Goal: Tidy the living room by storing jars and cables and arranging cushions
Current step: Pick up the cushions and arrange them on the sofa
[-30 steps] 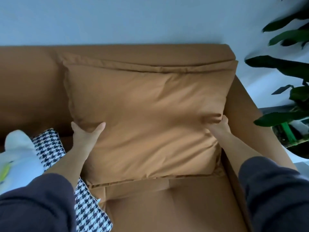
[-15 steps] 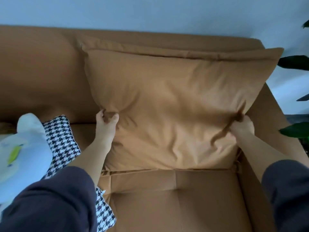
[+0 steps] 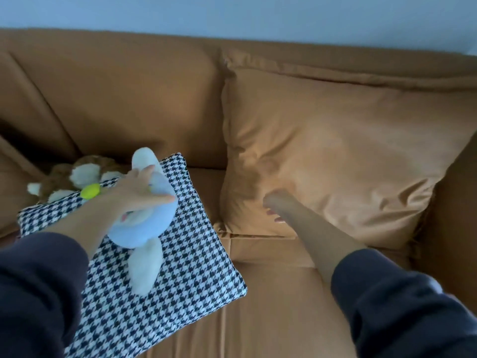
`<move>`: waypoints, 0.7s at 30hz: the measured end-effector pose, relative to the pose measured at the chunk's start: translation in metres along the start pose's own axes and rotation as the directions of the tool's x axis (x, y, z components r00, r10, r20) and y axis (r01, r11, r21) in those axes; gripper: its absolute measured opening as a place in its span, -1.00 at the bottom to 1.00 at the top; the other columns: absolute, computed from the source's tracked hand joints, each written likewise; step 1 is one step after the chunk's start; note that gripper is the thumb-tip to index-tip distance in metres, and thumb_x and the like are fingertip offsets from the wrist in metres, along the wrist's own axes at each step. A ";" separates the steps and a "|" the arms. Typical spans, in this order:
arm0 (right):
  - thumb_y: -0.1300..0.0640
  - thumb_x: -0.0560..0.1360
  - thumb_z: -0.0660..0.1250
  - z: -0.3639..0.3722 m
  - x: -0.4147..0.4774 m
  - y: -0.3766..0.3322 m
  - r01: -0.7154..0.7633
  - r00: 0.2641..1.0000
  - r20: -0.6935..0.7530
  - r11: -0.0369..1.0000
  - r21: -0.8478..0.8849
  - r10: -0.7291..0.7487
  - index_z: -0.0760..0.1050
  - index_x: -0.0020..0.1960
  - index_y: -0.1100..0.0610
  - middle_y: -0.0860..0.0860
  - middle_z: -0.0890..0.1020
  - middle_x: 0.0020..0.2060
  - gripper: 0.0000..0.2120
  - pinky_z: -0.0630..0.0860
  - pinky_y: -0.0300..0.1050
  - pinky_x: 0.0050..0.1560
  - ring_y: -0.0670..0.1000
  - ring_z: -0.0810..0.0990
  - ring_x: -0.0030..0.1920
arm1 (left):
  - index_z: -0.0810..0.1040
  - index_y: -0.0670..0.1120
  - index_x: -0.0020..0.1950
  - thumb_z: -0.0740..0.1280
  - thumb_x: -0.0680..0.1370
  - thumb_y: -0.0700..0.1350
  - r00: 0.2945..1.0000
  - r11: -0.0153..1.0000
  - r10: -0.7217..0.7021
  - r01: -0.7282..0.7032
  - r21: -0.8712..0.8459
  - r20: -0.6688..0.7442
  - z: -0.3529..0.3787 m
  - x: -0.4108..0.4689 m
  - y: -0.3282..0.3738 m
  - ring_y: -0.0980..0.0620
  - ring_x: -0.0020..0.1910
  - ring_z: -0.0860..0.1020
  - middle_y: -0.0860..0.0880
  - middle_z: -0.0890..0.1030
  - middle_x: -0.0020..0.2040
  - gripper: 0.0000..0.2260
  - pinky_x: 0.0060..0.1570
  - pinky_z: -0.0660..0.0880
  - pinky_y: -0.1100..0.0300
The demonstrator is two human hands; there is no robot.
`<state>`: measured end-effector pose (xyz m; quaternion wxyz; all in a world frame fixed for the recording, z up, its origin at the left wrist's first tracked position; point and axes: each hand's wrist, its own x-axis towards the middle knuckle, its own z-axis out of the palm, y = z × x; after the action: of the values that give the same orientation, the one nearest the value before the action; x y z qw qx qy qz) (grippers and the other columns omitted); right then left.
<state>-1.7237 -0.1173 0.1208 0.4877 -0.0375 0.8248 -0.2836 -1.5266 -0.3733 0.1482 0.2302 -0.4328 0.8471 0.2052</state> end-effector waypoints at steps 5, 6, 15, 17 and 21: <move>0.25 0.60 0.21 0.088 -0.027 -0.033 0.072 0.984 0.166 0.997 -0.031 -0.066 0.47 0.17 0.32 0.21 0.59 0.13 -0.80 0.60 0.01 0.08 0.09 0.60 0.00 | 0.14 0.15 0.45 0.50 0.27 0.30 0.994 0.999 0.018 -0.013 -0.050 0.105 -0.008 -0.010 -0.034 -0.09 0.09 0.49 -0.07 0.46 0.17 -0.13 0.00 0.47 0.00; 0.22 0.60 0.23 0.100 -0.032 -0.034 0.059 0.975 0.213 0.998 0.028 -0.063 0.45 0.21 0.29 0.16 0.57 0.17 -0.78 0.60 -0.03 0.07 0.07 0.61 0.07 | 0.23 0.10 0.37 0.50 0.32 0.22 0.999 0.996 0.002 0.003 -0.089 0.050 -0.007 -0.011 -0.032 -0.06 -0.02 0.50 -0.07 0.48 0.07 -0.26 -0.10 0.45 0.05; -0.08 0.17 0.66 0.099 -0.052 0.014 0.067 0.945 0.206 0.766 0.639 -0.255 0.41 0.33 -0.03 0.05 0.64 0.17 -0.20 0.57 0.33 0.03 0.16 0.64 0.12 | 0.38 -0.04 0.09 0.41 0.40 0.13 0.988 0.675 -0.090 -0.032 -0.737 -0.125 0.029 -0.052 0.056 -0.04 -0.10 0.56 -0.05 0.57 -0.05 -0.60 -0.14 0.47 0.11; -0.02 0.09 0.67 0.062 -0.054 0.036 0.097 0.973 0.099 0.762 0.640 -0.208 0.46 0.30 0.02 0.07 0.66 0.13 -0.18 0.58 0.28 0.03 0.14 0.65 0.10 | 0.38 -0.05 0.07 0.39 0.43 0.19 0.997 0.616 0.042 -0.075 -0.784 -0.062 0.048 -0.061 0.079 -0.07 -0.04 0.56 -0.06 0.55 -0.02 -0.59 -0.04 0.54 0.02; 0.15 0.10 0.64 -0.013 -0.063 0.104 0.161 0.987 -0.064 0.819 0.551 -0.150 0.49 0.26 0.09 0.13 0.67 0.08 -0.24 0.61 0.01 -0.08 0.14 0.66 0.07 | 0.39 -0.05 0.16 0.27 0.62 0.00 0.946 0.538 0.208 0.099 -0.837 0.246 0.100 -0.077 0.131 -0.15 -0.05 0.58 -0.13 0.50 0.11 -0.81 -0.27 0.60 -0.03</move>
<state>-1.6797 -0.0036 0.1225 0.4453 0.0407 0.7058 -0.5494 -1.5735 -0.1982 0.1305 0.1204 -0.4238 0.6088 0.6598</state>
